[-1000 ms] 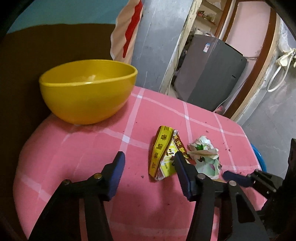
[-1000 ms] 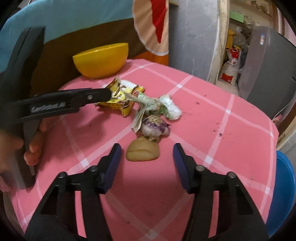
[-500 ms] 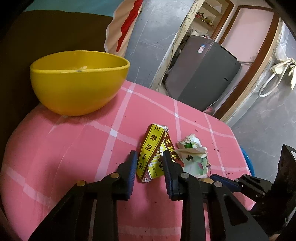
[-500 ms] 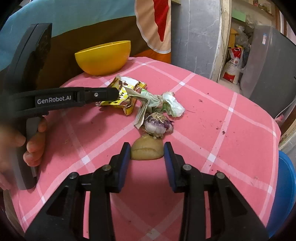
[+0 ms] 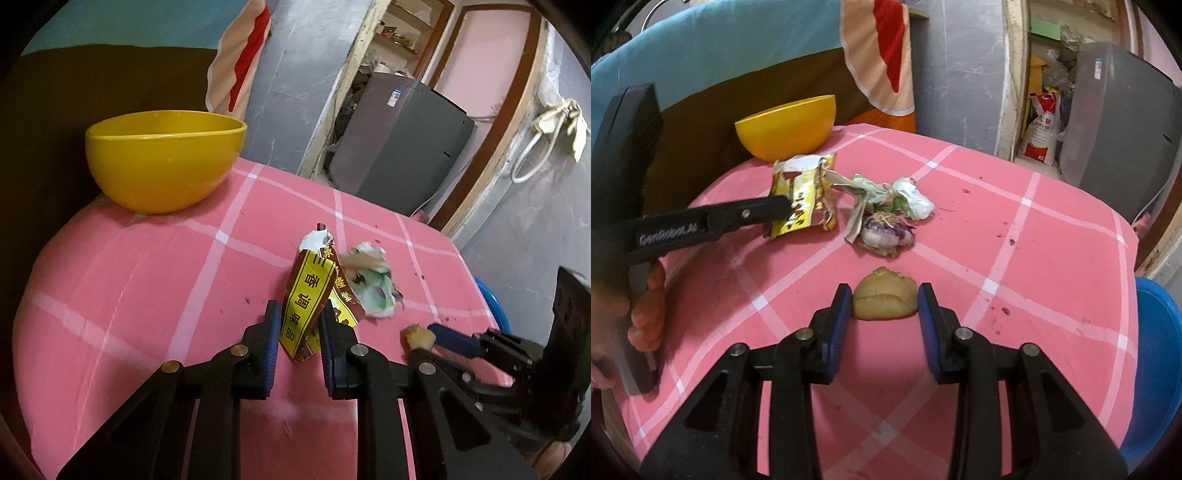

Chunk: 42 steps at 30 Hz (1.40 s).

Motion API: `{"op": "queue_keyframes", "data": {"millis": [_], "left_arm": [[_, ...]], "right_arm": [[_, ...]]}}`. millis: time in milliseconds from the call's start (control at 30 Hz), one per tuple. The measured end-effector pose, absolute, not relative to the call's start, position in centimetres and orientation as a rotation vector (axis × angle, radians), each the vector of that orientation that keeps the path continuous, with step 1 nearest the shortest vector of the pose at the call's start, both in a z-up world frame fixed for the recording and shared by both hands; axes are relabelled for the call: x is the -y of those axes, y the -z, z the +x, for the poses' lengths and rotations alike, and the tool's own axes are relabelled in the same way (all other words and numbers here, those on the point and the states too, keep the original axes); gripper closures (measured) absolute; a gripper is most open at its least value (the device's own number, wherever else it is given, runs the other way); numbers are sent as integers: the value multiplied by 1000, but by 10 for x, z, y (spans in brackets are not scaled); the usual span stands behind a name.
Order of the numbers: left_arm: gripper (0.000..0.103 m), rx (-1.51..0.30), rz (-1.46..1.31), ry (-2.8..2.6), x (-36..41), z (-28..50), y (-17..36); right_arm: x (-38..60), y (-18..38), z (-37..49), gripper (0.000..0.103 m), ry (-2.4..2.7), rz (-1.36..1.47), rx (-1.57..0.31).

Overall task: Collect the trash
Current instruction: 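Carry the yellow wrapper and beige lump over the blue bucket and open both grippers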

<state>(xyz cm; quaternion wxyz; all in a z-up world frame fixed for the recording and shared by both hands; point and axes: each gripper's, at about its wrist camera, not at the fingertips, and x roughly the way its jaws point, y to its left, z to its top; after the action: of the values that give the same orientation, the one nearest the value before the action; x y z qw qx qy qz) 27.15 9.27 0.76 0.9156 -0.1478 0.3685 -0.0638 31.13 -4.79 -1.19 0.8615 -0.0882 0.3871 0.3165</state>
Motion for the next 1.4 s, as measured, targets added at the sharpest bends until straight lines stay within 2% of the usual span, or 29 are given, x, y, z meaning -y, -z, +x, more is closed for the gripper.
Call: {"op": "queue_keyframes", "data": {"millis": [367, 967, 1400], "left_arm": [[86, -658, -226, 100, -59, 224, -20], [86, -361, -144, 168, 19, 224, -80], [86, -304, -95, 291, 91, 254, -98]], "right_arm": [[71, -3, 291, 56, -636, -164, -694], [150, -78, 257, 56, -410, -84, -233], [231, -94, 251, 56, -227, 16, -170]]}}
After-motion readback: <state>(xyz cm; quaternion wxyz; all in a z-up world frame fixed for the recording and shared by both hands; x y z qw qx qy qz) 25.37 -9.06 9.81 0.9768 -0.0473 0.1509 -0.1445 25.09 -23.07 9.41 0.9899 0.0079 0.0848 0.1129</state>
